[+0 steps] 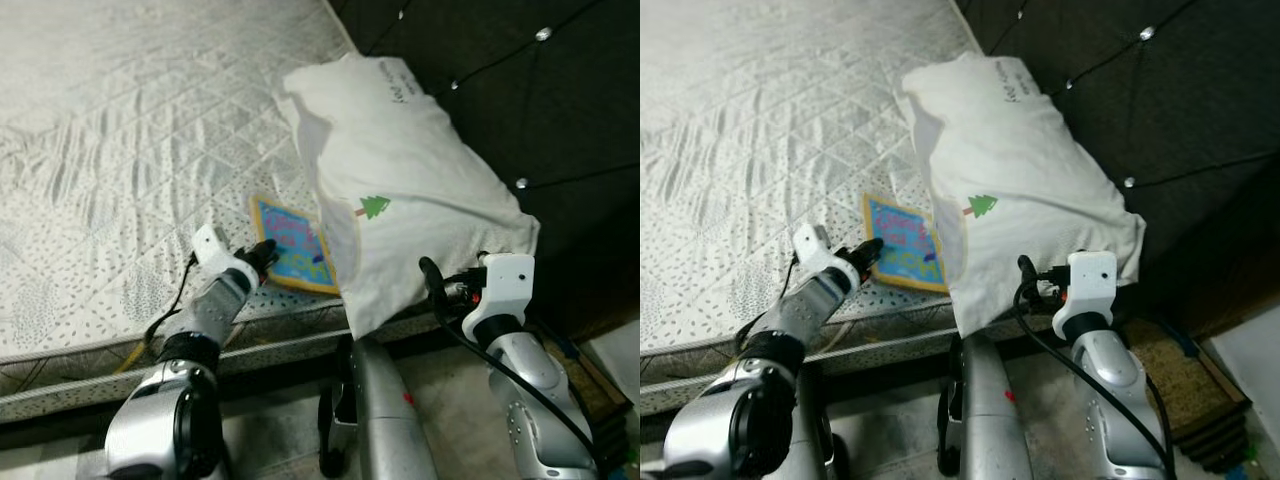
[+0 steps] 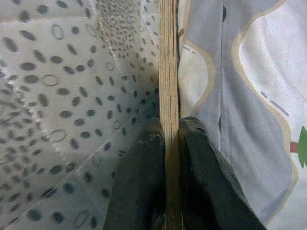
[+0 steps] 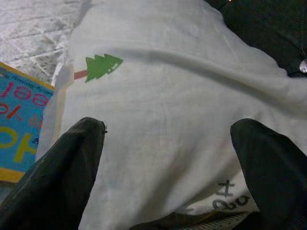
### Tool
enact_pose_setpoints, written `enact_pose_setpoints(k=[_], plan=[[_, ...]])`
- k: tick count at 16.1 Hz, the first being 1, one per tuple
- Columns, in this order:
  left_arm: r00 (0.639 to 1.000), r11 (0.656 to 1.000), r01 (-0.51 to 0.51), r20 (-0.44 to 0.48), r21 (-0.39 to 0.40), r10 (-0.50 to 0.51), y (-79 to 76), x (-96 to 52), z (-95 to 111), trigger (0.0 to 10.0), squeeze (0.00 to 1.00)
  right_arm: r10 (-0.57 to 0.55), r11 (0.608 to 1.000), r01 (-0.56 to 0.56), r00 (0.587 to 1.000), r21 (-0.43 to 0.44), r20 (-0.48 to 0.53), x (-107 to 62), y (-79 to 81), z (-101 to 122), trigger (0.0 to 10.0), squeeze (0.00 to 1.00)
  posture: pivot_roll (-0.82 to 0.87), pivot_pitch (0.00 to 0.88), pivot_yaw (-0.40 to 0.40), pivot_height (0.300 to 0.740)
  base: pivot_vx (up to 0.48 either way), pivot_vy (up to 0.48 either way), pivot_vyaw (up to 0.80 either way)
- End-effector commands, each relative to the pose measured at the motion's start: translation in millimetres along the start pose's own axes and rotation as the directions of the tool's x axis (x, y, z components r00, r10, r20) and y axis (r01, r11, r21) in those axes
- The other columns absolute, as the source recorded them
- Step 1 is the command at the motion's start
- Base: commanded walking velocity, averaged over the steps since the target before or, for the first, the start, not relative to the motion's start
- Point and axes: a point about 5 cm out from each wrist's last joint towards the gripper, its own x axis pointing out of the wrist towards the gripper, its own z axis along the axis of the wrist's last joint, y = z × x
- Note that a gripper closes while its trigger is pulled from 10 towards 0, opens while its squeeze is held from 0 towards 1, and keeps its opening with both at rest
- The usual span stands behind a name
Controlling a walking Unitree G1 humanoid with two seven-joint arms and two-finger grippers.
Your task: Clean up the room
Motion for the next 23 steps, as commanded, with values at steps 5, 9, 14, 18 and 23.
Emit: enact_pose_setpoints(k=[5,9,14,18,23], plan=[[1.000,1.000,0.006,0.003,0.018,-0.006,-2.0,3.1,2.3,10.0,1.00,-0.004,1.000,0.005,1.000,-0.010,0.003,-0.3,-6.2,6.2,10.0,0.00,-0.19,0.141,-0.130,0.563,0.000,0.000,0.00],[0.999,0.995,-0.022,0.048,0.100,0.017,4.6,0.5,13.5,10.0,1.00,0.006,1.000,-0.006,1.000,-0.003,0.003,3.4,-1.5,5.5,10.0,0.00,-0.17,0.137,-0.127,0.563,0.000,0.000,0.00],[0.995,0.987,-0.057,0.086,0.152,0.044,13.2,-3.0,30.0,10.0,1.00,0.011,1.000,-0.011,1.000,0.007,0.003,6.6,2.3,3.9,10.0,0.00,-0.15,0.136,-0.119,0.563,0.000,0.000,0.00],[0.995,0.980,-0.061,0.094,0.189,0.043,19.4,-8.3,31.2,10.0,1.00,0.006,1.000,-0.006,1.000,0.015,0.004,7.5,4.0,2.3,10.0,0.00,-0.14,0.137,-0.110,0.563,0.000,0.000,0.00],[0.965,0.936,-0.079,0.262,0.343,-0.015,36.3,-51.5,44.4,10.0,1.00,0.006,0.999,-0.007,1.000,0.043,0.005,12.0,10.2,-2.8,10.0,0.00,-0.07,0.113,-0.073,0.563,0.000,0.000,0.00]])
